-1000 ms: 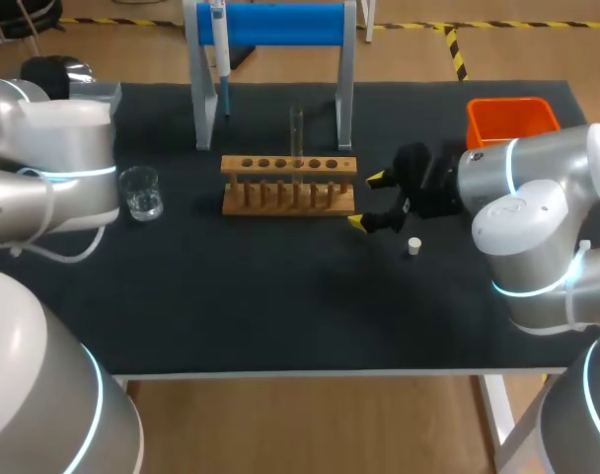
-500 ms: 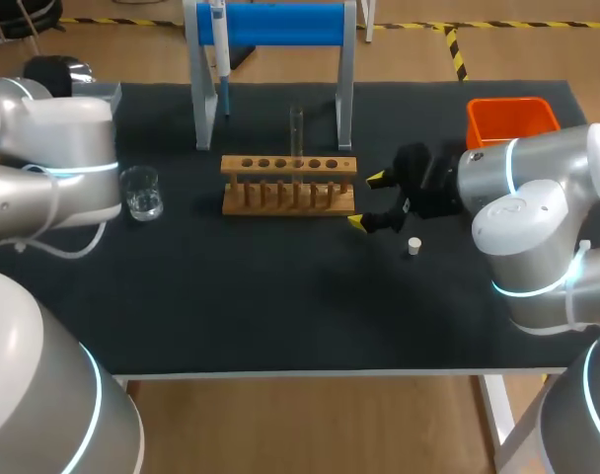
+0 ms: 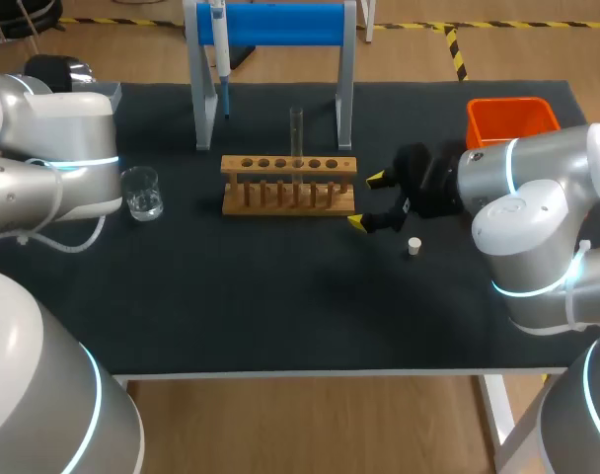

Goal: Invert the test tube, pick up the pipette, mount the tip to pipette, aspirate from beaker and dispense into the tube, eject the tip, return the pipette, and cap with the stopper.

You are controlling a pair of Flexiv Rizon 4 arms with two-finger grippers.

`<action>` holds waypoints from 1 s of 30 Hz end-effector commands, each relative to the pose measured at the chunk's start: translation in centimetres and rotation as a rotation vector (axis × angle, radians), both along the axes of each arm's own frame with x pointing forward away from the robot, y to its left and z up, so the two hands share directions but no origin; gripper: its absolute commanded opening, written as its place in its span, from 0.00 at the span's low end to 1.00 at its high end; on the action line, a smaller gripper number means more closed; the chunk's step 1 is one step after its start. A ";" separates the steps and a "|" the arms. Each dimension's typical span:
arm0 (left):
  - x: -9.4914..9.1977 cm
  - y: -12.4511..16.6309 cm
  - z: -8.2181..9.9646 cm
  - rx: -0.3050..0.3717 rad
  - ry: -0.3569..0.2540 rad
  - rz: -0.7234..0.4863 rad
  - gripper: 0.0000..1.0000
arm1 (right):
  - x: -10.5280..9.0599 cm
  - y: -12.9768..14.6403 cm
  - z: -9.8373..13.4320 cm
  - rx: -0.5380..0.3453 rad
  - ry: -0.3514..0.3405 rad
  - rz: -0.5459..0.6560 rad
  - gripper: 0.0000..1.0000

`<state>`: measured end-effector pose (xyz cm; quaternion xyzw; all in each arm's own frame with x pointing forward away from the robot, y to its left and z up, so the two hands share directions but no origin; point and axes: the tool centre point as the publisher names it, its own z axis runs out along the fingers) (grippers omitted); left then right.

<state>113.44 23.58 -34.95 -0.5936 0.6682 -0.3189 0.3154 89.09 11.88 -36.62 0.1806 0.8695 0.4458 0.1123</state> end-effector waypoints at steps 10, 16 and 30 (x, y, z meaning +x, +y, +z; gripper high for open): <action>0.8 0.4 -0.8 -0.006 -0.003 0.020 0.42 | -0.1 -0.1 0.0 0.001 0.000 0.001 1.00; 0.8 0.6 -1.1 -0.020 0.003 0.040 0.40 | -0.1 -0.1 0.0 0.001 0.000 0.001 1.00; 1.0 0.8 -1.2 -0.019 0.002 0.045 0.36 | -0.1 -0.1 0.0 0.001 0.000 0.001 1.00</action>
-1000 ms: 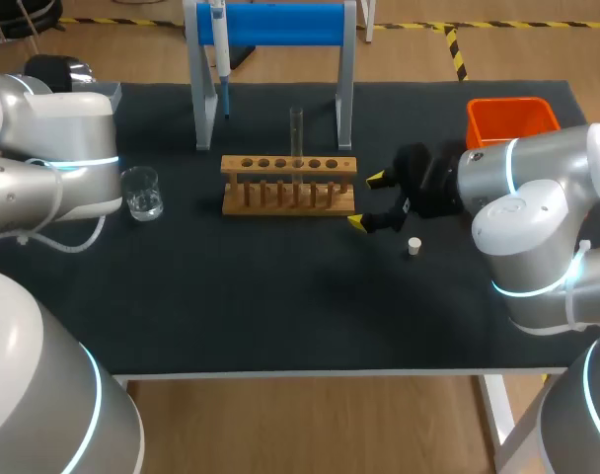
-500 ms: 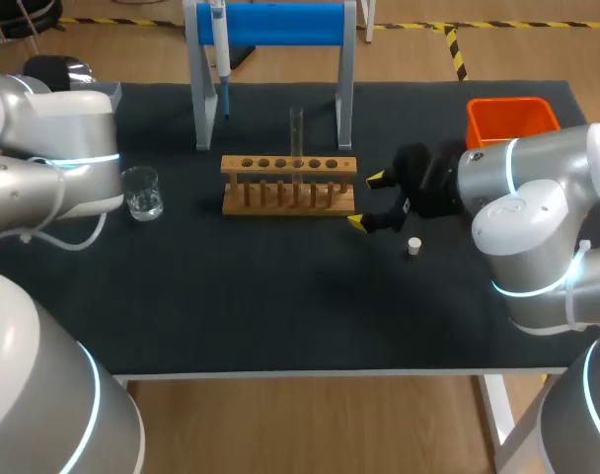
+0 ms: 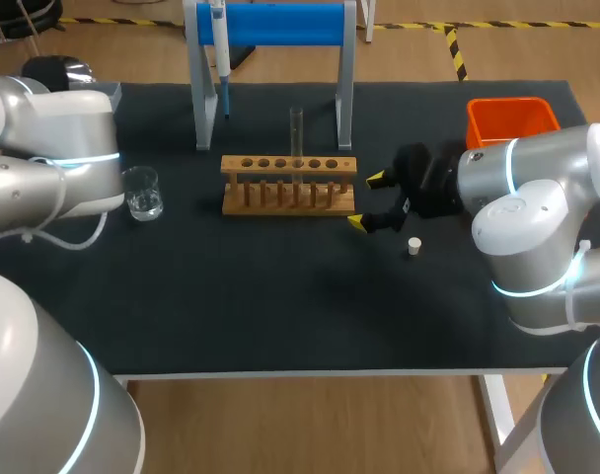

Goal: Invert the test tube, pick up the pipette, mount the tip to pipette, aspirate from beaker and dispense into the tube, eject the tip, return the pipette, and cap with the stopper.

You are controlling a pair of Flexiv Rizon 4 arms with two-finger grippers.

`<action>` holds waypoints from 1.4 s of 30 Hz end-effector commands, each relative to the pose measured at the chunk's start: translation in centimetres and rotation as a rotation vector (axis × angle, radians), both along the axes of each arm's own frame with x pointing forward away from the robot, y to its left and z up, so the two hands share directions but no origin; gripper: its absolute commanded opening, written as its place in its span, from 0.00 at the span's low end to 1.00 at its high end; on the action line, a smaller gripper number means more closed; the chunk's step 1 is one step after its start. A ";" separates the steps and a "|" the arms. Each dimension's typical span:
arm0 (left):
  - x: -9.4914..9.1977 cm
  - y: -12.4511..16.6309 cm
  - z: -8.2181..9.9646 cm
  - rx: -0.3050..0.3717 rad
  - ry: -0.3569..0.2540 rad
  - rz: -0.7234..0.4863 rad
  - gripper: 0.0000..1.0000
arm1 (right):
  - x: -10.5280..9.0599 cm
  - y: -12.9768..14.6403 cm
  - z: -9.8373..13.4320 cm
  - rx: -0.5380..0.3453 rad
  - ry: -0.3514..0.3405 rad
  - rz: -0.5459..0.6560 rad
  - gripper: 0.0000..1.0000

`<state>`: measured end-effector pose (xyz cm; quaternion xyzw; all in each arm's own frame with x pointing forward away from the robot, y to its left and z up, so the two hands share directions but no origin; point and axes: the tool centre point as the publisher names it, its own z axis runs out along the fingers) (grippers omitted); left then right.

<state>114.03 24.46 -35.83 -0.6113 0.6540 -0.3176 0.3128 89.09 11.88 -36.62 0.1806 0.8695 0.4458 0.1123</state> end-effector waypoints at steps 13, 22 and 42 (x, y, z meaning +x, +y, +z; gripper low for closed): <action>0.6 -0.1 -0.4 0.002 -0.003 0.010 0.31 | -0.1 -0.1 0.0 0.001 0.000 0.001 1.00; 0.7 -0.1 -0.5 0.002 0.002 0.013 0.29 | -0.1 -0.1 0.0 0.001 0.000 0.001 1.00; 0.6 -0.1 -0.8 0.003 0.009 0.017 0.23 | -0.1 -0.1 0.0 0.001 0.000 0.001 1.00</action>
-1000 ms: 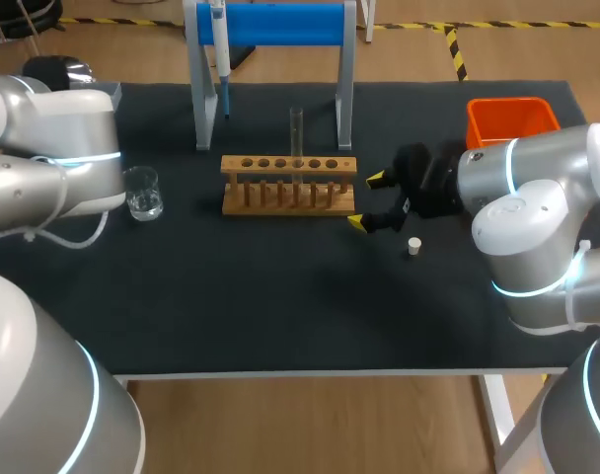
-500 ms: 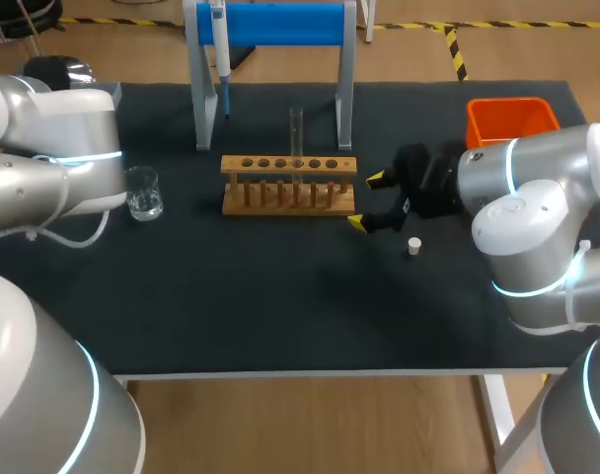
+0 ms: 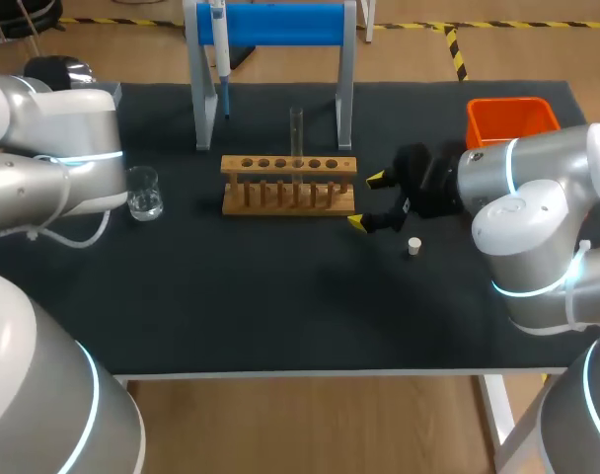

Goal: Invert the test tube, pick up the pipette, mount the tip to pipette, aspirate from beaker and dispense into the tube, eject the tip, return the pipette, and cap with the stopper.

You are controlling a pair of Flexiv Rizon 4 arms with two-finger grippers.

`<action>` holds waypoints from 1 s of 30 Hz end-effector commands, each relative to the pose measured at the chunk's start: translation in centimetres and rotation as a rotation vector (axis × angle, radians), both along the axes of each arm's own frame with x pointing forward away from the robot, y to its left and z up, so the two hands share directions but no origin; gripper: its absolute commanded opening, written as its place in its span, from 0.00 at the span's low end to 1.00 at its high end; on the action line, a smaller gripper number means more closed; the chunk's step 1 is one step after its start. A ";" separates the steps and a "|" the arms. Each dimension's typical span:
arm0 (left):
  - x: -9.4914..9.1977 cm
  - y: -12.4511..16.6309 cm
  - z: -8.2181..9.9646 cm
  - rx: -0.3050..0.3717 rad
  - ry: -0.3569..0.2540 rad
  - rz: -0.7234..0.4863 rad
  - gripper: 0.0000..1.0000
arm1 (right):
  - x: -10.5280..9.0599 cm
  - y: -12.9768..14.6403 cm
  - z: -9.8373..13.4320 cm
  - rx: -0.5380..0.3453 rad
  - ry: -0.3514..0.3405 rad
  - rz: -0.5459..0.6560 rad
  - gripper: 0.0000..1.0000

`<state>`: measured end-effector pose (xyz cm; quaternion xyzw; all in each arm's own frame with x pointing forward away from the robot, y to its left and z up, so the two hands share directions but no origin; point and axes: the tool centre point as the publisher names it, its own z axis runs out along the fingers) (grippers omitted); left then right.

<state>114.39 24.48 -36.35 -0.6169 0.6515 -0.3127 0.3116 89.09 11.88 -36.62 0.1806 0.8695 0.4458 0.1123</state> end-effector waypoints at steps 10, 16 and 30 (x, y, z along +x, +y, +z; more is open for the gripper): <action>0.2 -0.1 -0.4 0.005 0.005 0.002 0.23 | -0.1 -0.1 0.0 0.001 0.000 0.001 1.00; 0.2 0.0 -0.5 0.006 0.008 0.003 0.22 | -0.1 -0.1 0.0 0.001 0.000 0.001 1.00; 0.3 0.0 -0.8 0.013 0.014 -0.001 0.21 | -0.1 -0.1 0.0 0.001 0.000 0.001 1.00</action>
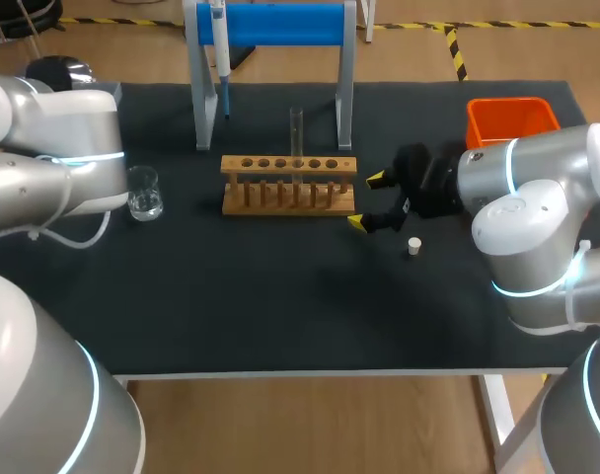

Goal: Invert the test tube, pick up the pipette, mount the tip to pipette, aspirate from beaker and dispense into the tube, eject the tip, return the pipette, and cap with the stopper.

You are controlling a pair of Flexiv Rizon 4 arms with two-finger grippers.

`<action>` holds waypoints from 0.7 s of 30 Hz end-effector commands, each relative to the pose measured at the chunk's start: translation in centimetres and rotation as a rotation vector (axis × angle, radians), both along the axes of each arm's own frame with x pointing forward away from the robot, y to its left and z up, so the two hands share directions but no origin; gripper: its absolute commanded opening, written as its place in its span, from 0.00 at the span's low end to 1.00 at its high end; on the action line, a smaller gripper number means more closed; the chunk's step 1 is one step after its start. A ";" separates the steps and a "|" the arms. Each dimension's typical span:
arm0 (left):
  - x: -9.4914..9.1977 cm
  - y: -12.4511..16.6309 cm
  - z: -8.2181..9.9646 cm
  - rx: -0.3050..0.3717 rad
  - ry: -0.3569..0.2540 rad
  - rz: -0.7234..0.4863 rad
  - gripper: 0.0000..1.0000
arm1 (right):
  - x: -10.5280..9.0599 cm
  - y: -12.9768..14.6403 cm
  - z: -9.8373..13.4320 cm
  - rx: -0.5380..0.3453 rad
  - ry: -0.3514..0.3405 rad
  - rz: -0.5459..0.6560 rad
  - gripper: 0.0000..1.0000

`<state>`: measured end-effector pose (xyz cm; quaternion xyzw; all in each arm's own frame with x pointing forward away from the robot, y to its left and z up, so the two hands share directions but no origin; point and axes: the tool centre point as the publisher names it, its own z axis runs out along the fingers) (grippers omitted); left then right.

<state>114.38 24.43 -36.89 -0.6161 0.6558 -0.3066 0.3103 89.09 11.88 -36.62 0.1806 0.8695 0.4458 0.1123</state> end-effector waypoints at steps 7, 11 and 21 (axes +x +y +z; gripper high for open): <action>0.4 0.0 -0.2 0.011 -0.002 0.000 0.15 | -0.1 -0.1 0.0 0.001 0.000 0.001 1.00; 0.4 0.0 -0.3 0.013 0.000 -0.001 0.14 | -0.1 -0.1 0.0 0.001 0.000 0.001 1.00; 0.3 0.0 -0.4 0.012 0.007 -0.001 0.00 | -0.1 -0.1 0.0 0.001 0.000 0.001 1.00</action>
